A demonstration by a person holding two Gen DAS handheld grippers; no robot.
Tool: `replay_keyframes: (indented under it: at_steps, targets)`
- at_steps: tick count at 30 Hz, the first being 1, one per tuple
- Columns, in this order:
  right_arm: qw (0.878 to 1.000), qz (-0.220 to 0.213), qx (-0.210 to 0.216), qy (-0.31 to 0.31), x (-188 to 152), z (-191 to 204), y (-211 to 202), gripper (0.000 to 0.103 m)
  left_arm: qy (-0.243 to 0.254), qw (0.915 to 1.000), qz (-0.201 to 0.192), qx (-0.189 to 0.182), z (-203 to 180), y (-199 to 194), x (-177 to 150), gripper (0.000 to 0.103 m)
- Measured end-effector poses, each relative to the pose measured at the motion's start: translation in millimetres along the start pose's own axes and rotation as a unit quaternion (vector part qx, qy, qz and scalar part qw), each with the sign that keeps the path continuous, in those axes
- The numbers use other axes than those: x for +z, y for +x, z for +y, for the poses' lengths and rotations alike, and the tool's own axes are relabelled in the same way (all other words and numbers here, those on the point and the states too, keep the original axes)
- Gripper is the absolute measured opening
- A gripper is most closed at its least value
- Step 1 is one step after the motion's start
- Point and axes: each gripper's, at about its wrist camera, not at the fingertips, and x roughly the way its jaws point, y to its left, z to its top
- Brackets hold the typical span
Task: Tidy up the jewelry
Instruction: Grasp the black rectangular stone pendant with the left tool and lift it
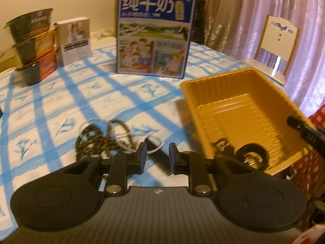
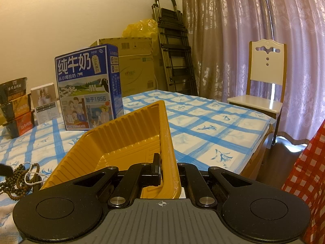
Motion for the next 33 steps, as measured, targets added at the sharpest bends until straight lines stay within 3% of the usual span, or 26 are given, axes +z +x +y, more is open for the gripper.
replay_keyframes:
  at_steps: [18,33]
  targets:
    - [1.0,0.0,0.0,0.0,-0.2,0.1,0.0,0.004,0.001,0.9994,0.034,0.01,1.4,8.2,-27.9,0.03]
    - [1.0,0.0,0.0,0.0,-0.2,-0.4,0.2,0.004,0.015,0.999,0.035,0.023,-17.5,52.4,-20.8,0.049]
